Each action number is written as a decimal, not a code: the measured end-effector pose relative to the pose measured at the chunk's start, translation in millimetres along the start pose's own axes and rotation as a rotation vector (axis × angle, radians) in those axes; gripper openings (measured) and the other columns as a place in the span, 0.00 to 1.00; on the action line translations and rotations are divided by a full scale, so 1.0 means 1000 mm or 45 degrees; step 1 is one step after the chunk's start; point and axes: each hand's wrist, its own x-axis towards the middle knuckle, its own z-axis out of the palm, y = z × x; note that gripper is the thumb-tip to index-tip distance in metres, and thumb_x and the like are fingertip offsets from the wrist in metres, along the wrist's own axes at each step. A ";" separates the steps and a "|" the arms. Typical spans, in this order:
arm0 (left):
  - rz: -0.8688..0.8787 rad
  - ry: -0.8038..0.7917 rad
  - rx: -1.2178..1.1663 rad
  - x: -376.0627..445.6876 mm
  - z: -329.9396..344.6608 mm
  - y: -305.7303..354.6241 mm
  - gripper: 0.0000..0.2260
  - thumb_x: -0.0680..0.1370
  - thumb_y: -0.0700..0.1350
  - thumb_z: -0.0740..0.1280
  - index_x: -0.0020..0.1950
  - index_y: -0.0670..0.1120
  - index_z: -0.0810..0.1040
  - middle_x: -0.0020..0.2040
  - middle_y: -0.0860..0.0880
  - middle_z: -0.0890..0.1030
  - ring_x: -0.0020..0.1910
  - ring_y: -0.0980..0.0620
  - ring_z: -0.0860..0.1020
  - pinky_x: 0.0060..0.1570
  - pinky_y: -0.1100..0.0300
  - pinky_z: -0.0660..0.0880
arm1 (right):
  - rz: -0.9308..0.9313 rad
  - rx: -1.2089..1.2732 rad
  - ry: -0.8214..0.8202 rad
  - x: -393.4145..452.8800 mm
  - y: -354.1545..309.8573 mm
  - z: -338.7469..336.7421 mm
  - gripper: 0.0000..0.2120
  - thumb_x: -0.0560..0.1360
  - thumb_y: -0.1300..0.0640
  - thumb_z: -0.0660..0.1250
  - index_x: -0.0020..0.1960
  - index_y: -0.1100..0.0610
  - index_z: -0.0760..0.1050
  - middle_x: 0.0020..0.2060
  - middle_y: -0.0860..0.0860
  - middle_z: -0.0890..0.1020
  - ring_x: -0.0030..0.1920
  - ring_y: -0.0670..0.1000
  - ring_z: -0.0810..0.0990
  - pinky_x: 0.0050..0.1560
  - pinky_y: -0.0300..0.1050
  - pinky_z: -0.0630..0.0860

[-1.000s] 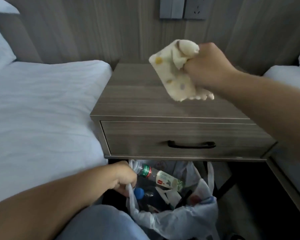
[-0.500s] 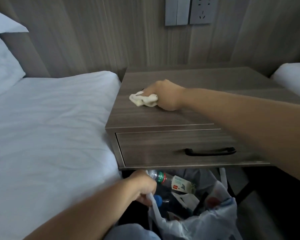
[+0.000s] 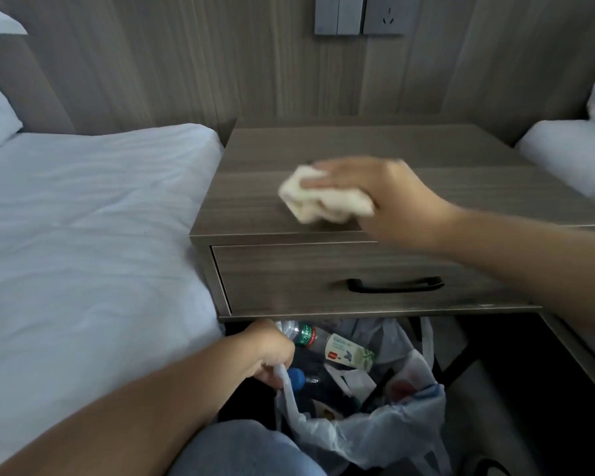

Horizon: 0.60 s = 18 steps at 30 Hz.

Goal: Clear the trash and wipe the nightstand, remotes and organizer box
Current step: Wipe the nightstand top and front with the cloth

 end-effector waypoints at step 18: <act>0.080 0.006 0.058 0.015 0.005 0.002 0.09 0.70 0.29 0.65 0.49 0.34 0.77 0.35 0.38 0.80 0.29 0.45 0.81 0.31 0.57 0.80 | -0.132 -0.134 -0.373 0.079 0.003 0.050 0.15 0.74 0.63 0.62 0.59 0.56 0.80 0.56 0.50 0.83 0.56 0.51 0.79 0.58 0.46 0.72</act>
